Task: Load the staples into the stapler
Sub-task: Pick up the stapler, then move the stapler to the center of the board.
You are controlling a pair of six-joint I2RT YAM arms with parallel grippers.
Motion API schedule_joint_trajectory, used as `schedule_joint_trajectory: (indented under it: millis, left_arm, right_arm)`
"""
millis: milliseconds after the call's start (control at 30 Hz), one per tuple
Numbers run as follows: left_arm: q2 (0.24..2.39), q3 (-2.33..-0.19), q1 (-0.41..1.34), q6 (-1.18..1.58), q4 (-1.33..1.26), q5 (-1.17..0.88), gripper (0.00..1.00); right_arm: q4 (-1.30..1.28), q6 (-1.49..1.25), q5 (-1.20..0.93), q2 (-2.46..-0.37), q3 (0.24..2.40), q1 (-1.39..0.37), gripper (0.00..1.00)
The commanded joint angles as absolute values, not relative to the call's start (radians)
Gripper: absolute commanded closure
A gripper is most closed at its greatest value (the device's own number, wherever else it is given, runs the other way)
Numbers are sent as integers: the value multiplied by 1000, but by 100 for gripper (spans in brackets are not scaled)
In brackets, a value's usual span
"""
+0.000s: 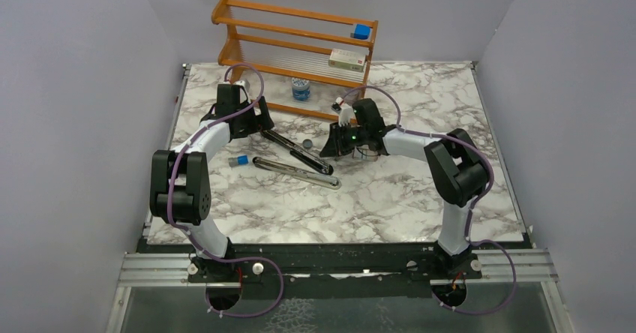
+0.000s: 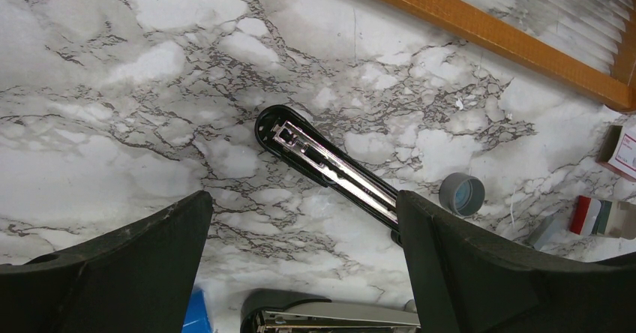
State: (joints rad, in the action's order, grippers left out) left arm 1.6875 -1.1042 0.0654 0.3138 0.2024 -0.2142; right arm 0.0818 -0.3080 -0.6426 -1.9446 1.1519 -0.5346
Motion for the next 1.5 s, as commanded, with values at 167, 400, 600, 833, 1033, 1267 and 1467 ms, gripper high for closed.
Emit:
schedule_joint_trajectory:
  millis: [167,400,600,833,1033,1267,1467]
  left_arm:
    - [1690,-1140,66,314,195,-213,5]
    - [1682,-1176,85,308,210,-174,8]
    - [1716,-1245,210,292,213,-105,16]
    - [1815,-1297,343,234,203,-82,23]
    - [1901,-1338,377,221,224,-88,28]
    - [1914,-1321,414,154,241,-153,31]
    - [1940,-1331,456,101,297,-97,30]
  right_arm:
    - [66,-141,-529,-1924,1207,-537,80]
    - [29,-73,-446,-1912,1260,-554,80]
    - [38,-130,-363,-1764,1139,-554,82]
    - [53,-174,-329,-1578,984,-554,82]
    - [24,-167,-293,-1489,948,-554,82]
    - [22,-167,-282,-1465,930,-554,82]
    - [21,-169,-284,-1475,927,-554,82]
